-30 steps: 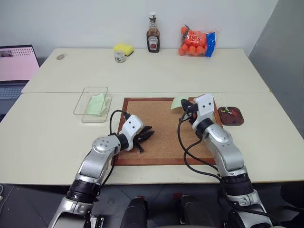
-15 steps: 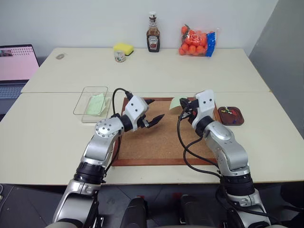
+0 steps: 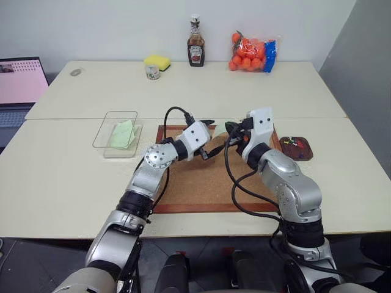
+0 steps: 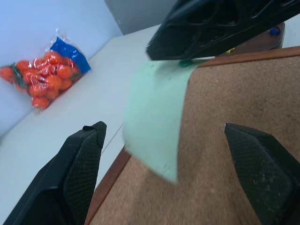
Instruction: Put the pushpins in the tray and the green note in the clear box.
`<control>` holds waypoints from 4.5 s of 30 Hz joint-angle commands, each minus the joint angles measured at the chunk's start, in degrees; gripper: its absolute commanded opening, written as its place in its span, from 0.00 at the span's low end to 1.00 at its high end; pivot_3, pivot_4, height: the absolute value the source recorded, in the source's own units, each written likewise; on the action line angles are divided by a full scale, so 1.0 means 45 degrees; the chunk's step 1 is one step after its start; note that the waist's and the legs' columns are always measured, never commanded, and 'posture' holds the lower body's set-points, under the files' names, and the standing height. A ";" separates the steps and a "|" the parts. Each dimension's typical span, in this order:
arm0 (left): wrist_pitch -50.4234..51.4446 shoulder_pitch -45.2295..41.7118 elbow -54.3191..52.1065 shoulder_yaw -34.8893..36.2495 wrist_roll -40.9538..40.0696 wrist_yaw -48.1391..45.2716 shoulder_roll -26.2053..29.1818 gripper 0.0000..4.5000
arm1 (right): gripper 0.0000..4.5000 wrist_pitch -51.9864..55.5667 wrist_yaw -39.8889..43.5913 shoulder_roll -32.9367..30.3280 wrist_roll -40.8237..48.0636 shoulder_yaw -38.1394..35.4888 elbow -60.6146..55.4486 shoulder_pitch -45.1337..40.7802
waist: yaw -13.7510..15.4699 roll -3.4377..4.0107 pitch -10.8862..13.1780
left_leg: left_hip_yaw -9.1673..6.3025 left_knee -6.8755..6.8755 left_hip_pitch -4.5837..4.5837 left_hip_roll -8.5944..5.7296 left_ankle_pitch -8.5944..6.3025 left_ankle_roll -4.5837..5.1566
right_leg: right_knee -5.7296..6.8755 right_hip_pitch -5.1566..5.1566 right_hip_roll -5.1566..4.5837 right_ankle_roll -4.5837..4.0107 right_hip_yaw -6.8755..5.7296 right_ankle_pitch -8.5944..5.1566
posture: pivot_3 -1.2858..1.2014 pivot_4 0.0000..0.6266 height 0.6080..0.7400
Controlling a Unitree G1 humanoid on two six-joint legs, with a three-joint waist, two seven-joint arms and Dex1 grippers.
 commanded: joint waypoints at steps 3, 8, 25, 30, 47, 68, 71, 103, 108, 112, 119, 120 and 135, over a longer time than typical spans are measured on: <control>-0.1517 -0.0862 0.1197 -0.0158 0.0853 0.0846 -0.0096 0.81 | 0.00 0.0249 -0.0235 0.0180 0.0416 -0.0189 -0.0729 -0.0315 | -0.0043 -0.0001 0.0001 | 0.0002 -0.0002 0.0002 0.0000 0.0000 0.0000 | -0.0001 0.0000 0.0001 0.0000 0.0005 0.0000 | 0.52 0.24 1.00; -0.2189 -0.1248 0.2051 -0.0267 0.1342 0.1382 -0.0124 0.62 | 0.00 0.0448 -0.0344 0.0306 0.0631 -0.0334 -0.0800 -0.0354 | -0.0034 -0.0004 0.0002 | 0.0000 -0.0001 0.0000 0.0000 0.0000 0.0000 | 0.0000 -0.0001 0.0002 0.0001 0.0002 0.0000 | 0.52 0.24 1.00; -0.3733 -0.1226 0.2600 -0.0695 0.2074 0.1369 -0.0007 0.00 | 0.00 0.0715 -0.0872 0.0636 0.1308 -0.0767 -0.0767 -0.0564 | -0.0034 -0.0007 0.0005 | -0.0001 -0.0003 -0.0002 0.0001 0.0000 0.0000 | 0.0000 -0.0001 0.0002 0.0000 0.0000 0.0000 | 0.52 0.24 1.00; -0.3854 -0.1236 0.2745 -0.0673 0.2140 0.1345 0.0030 0.00 | 0.00 0.0751 -0.0994 0.0630 0.1418 -0.0754 -0.0766 -0.0596 | -0.0033 -0.0007 0.0005 | -0.0001 -0.0002 -0.0002 0.0001 0.0000 0.0000 | 0.0000 -0.0001 0.0002 0.0001 -0.0001 -0.0001 | 0.52 0.24 1.00; -0.4062 -0.1146 0.2894 -0.0781 0.2503 0.1336 0.0227 0.00 | 0.00 0.0594 -0.1876 0.1035 0.2019 -0.1819 -0.1119 -0.1105 | -0.0027 -0.0007 0.0005 | -0.0002 -0.0003 -0.0003 0.0001 0.0000 0.0000 | 0.0000 -0.0002 0.0001 0.0001 -0.0003 0.0000 | 0.52 0.24 1.00; -0.0768 0.0273 -0.0400 0.0329 0.0407 0.0377 0.0417 0.00 | 0.00 -0.0357 -0.0556 -0.4358 0.0472 -0.3395 -0.0138 0.2506 | -0.0101 -0.0014 0.0015 | 0.0004 -0.0003 0.0010 0.0007 0.0000 0.0001 | 0.0005 -0.0001 0.0015 0.0001 0.0009 -0.0001 | 0.52 0.24 1.00; -0.0264 0.0559 -0.1157 0.0298 0.0304 0.0303 0.0487 0.00 | 0.00 -0.1374 -0.0368 -0.4539 -0.0001 -0.3165 0.1659 0.2092 | -0.0089 -0.0016 0.0017 | 0.0009 -0.0003 0.0008 0.0006 0.0000 0.0000 | 0.0002 -0.0001 0.0015 0.0001 0.0015 -0.0001 | 0.52 0.24 1.00; 0.3653 0.1007 -0.4328 0.2751 -0.0711 0.1051 0.2084 0.00 | 0.76 -0.3590 0.2400 -0.4312 0.0742 -0.1452 -0.0817 0.2334 | -0.0080 -0.0016 0.0024 | 0.0010 0.0001 0.0005 0.0007 0.0000 0.0000 | 0.0005 -0.0001 0.0014 0.0002 0.0020 0.0000 | 0.52 0.24 1.00; 0.6451 0.1506 -0.5542 0.4341 -0.0855 0.2162 0.2815 0.00 | 0.76 -0.3028 0.4172 -0.4321 0.2009 -0.0070 -0.1806 0.1153 | -0.0111 -0.0021 0.0027 | -0.0001 0.0004 0.0013 0.0013 0.0000 0.0000 | 0.0008 0.0002 0.0016 0.0002 0.0011 -0.0001 | 0.52 0.24 1.00; 0.8189 0.2257 -0.6148 0.5438 -0.0779 0.3169 0.3212 0.00 | 0.76 -0.2466 0.5405 -0.3993 0.2357 0.1311 -0.0779 -0.0544 | -0.0094 -0.0046 0.0042 | -0.0014 0.0013 0.0012 0.0015 0.0000 0.0000 | 0.0009 0.0005 0.0015 0.0001 0.0002 0.0000 | 0.52 0.24 1.00; 0.9569 0.2486 -0.5250 0.6213 -0.0807 0.4193 0.3675 0.00 | 0.76 -0.3037 0.7213 -0.3902 0.0628 0.3839 0.2503 -0.3251 | 0.0051 -0.0105 0.0074 | -0.0028 0.0026 -0.0003 0.0001 0.0000 -0.0001 | 0.0003 0.0004 -0.0013 -0.0047 -0.0018 0.0034 | 0.52 0.24 1.00; 0.9783 0.2373 -0.5087 0.6289 -0.0949 0.4258 0.3614 0.00 | 0.76 -0.3198 0.7348 -0.3880 0.0420 0.4012 0.2728 -0.3432 | 0.0042 -0.0105 0.0074 | -0.0032 0.0029 -0.0002 0.0003 0.0000 -0.0001 | 0.0005 0.0004 -0.0012 -0.0046 -0.0021 0.0035 | 0.52 0.24 1.00; 1.0730 0.1337 -0.4189 0.7129 -0.2227 0.5679 0.3194 0.32 | 0.77 -0.3589 0.7812 -0.3209 -0.0444 0.4168 0.3273 -0.3874 | 0.0010 -0.0117 0.0081 | -0.0050 0.0021 -0.0006 0.0008 0.0000 -0.0003 | 0.0012 0.0000 -0.0012 -0.0065 -0.0035 0.0041 | 0.52 0.24 1.00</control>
